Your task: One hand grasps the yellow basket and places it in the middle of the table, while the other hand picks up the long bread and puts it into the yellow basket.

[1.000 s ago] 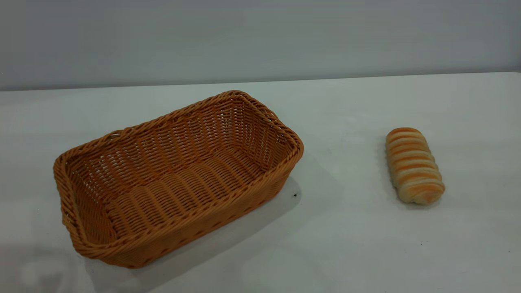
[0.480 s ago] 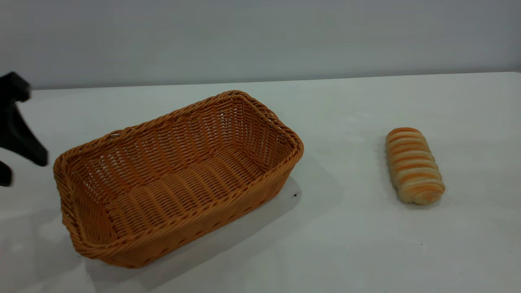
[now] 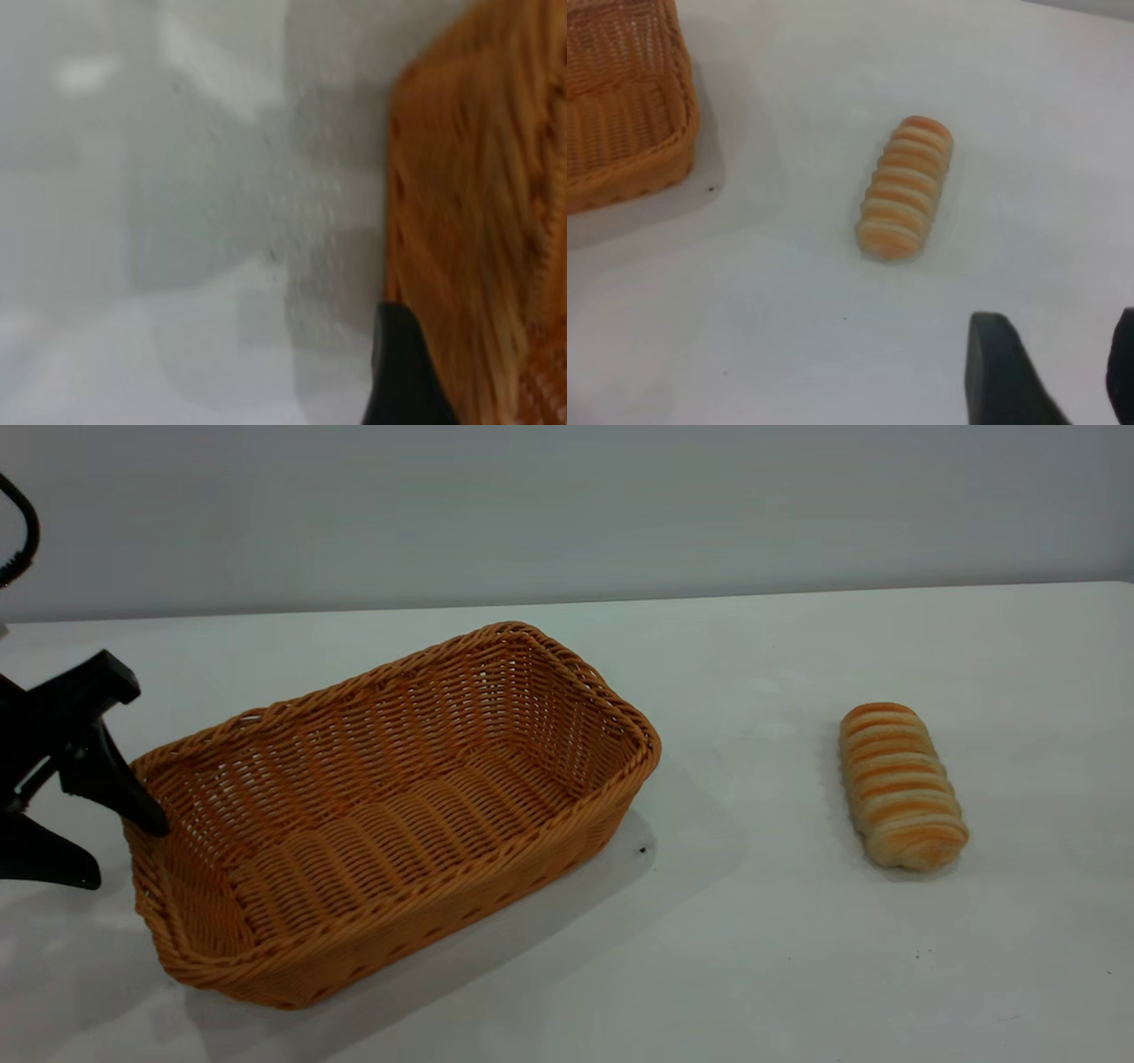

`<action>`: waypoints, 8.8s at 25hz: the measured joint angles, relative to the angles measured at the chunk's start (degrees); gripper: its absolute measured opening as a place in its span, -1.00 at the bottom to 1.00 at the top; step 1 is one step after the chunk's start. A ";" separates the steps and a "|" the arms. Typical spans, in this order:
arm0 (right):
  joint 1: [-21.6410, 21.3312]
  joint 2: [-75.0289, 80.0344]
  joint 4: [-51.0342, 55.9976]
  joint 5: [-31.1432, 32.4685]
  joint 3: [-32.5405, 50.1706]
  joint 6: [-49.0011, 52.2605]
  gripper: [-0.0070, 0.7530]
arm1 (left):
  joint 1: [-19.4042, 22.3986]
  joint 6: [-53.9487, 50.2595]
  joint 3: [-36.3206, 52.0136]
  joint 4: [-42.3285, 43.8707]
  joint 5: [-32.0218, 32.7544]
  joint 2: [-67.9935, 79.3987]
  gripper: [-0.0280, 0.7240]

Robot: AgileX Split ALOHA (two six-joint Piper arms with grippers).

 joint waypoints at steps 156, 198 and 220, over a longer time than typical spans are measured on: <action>27.08 89.00 52.57 -13.17 -52.95 -48.55 0.13 | -8.84 -12.08 -58.95 47.45 50.95 6.51 0.31; -4.39 3.07 -8.69 31.98 -26.13 11.26 0.14 | -8.84 -17.98 -7.53 55.54 51.51 -71.75 0.26; -4.39 -23.97 -3.50 28.46 2.45 4.42 0.05 | -8.84 -18.38 10.78 54.31 50.91 -104.07 0.26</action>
